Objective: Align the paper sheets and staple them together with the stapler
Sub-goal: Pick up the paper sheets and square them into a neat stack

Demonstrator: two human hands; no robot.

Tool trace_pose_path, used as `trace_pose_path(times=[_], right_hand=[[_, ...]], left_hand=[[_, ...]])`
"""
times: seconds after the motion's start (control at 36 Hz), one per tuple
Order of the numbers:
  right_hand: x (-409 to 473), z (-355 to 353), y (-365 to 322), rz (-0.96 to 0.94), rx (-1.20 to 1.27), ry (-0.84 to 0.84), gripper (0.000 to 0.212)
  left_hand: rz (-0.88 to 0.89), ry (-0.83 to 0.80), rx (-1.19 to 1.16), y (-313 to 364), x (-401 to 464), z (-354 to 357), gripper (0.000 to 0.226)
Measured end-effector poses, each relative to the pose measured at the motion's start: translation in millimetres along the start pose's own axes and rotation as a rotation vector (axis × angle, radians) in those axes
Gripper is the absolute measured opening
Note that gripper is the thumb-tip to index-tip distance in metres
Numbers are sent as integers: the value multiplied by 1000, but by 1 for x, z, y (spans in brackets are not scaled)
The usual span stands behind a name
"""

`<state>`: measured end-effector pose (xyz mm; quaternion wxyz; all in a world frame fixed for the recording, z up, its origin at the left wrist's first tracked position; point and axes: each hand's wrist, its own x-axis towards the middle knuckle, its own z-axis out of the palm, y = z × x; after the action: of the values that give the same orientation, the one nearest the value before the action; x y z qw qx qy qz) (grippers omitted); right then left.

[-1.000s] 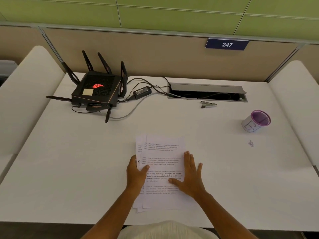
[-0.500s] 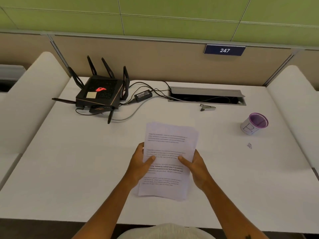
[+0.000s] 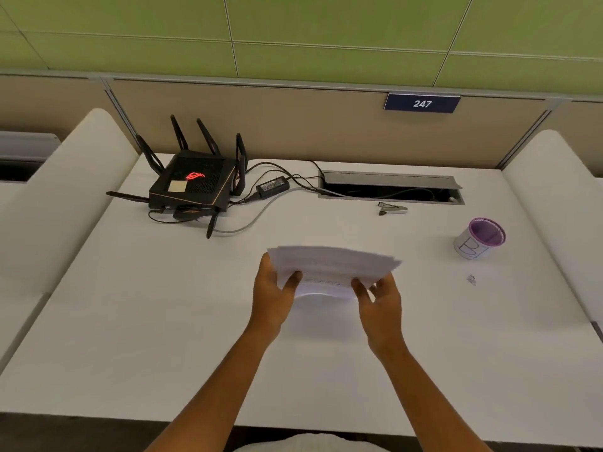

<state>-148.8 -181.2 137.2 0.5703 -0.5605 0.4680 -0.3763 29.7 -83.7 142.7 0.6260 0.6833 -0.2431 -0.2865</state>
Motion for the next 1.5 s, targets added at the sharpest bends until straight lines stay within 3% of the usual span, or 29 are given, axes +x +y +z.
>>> trace_pose_path(times=[0.08,0.19,0.36,0.56,0.69,0.78,0.89,0.97,1.08,1.19,1.33,1.42,1.5], right_hand=[[-5,3,16,68,-52,-11,44],[-4,7,15,42,-85,-26,28],[-4,10,13,82,-80,-25,39],[-1,9,21,150,-99,-46,41],[11,-2,13,137,-117,-81,19],[18,-16,11,179,-97,-163,20],[23,-33,11,242,-7,-262,26],[23,-34,10,283,169,-259,35],[16,-19,6,335,358,-246,40],[7,2,0,338,382,-205,37],[16,-2,-6,327,282,-127,32],[24,-17,-9,282,187,-124,28],[32,-31,-12,251,132,-113,25]], left_hand=[[-30,-5,-5,-11,-5,5,58],[-29,-14,-2,-10,-5,8,55],[-41,1,19,-5,0,10,49],[-154,-51,32,0,-5,12,35],[-207,-58,15,2,1,4,12],[-235,-14,-53,4,4,-3,4],[-250,47,-211,8,6,-11,13],[-267,75,-331,12,4,-13,29],[-325,97,-503,16,-1,-7,30],[-353,65,-583,18,-14,6,33],[-365,176,-665,10,-10,-8,35],[-360,274,-610,3,0,-40,30],[-284,179,-369,-1,10,-69,43]])
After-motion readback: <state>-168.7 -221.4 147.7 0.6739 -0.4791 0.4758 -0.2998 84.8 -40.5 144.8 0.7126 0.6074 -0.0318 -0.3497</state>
